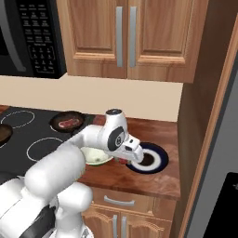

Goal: Place one of the steaks on the plate and the other in the bowl. Then place the bowl in the fridge.

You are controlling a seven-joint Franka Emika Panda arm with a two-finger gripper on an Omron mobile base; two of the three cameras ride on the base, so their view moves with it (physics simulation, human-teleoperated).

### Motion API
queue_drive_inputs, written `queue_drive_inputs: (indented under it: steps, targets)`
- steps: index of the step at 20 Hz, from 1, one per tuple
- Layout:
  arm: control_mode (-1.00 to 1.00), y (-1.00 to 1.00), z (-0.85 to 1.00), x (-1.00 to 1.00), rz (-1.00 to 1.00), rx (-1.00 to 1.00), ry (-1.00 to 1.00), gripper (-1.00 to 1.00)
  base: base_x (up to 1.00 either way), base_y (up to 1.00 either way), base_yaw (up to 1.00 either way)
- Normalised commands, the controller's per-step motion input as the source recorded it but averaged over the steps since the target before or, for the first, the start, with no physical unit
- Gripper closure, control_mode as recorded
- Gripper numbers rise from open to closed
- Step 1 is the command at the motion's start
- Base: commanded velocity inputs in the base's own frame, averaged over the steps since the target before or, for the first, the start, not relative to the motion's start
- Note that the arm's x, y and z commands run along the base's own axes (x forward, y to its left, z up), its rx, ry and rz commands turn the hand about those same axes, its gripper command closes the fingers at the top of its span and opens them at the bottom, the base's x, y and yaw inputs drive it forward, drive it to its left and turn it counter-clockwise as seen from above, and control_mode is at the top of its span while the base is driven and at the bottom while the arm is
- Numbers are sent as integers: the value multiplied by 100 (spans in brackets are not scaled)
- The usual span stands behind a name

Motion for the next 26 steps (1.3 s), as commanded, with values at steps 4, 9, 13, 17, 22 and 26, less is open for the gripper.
queue_drive_inputs:
  steps: [4,9,13,17,22,26]
  targets:
    - [-100,-80,0,44,0,18,4,100,0,0,0]
    - [-100,-46,-3,55,5,8,0,100,0,0,0]
    - [-100,-12,-21,35,9,8,0,100,0,0,0]
    - [-100,-19,-39,33,7,5,0,100,0,0,0]
    - [-100,-2,-53,12,2,0,0,100,0,0,0]
    - [-100,0,-24,7,2,0,0,100,0,0,0]
